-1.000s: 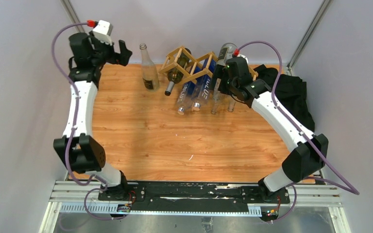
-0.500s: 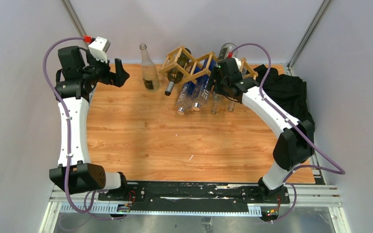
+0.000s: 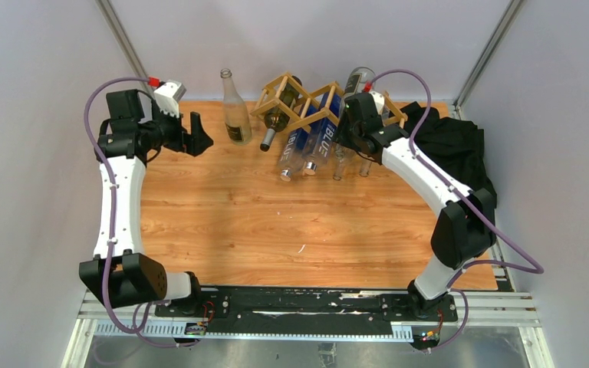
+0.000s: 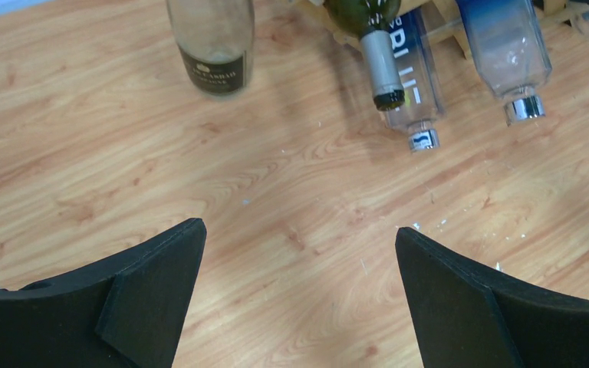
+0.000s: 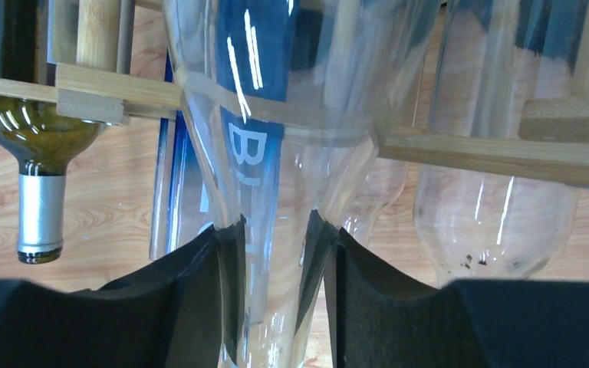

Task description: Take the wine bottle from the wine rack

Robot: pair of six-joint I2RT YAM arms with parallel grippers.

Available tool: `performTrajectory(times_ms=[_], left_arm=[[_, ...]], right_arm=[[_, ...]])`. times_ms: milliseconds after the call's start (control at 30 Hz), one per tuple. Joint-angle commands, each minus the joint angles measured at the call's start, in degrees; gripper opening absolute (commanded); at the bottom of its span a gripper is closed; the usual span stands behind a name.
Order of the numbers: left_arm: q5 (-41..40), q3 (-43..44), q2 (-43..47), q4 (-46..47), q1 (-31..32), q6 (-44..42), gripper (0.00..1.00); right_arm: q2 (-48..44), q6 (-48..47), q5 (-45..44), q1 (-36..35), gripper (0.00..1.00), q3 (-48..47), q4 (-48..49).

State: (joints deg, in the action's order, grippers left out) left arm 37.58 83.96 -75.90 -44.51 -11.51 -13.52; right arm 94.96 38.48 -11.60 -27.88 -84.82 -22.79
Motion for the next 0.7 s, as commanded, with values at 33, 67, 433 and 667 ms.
performTrajectory(times_ms=[33,67,433,667], left_arm=[[2.53,-1.87,2.94,-2.42,-0.12,-2.85,1.0],[2.68,-2.26,3.2,-2.53,0.04,-3.29,1.0],[2.14,-5.86,6.97,-2.69,3.96,-8.91,1.0],[3.31,-5.71,8.28,-2.69,4.84,-12.56,1.0]], right_arm=[[0.31,2.08,0.35,0.63,0.24,1.5,2.66],[-0.21,2.07,0.46,0.67,0.12,1.55,2.64],[-10.39,0.34,4.55,0.96,0.0,3.01,3.91],[-18.14,0.07,13.98,2.1,0.0,5.45,7.31]])
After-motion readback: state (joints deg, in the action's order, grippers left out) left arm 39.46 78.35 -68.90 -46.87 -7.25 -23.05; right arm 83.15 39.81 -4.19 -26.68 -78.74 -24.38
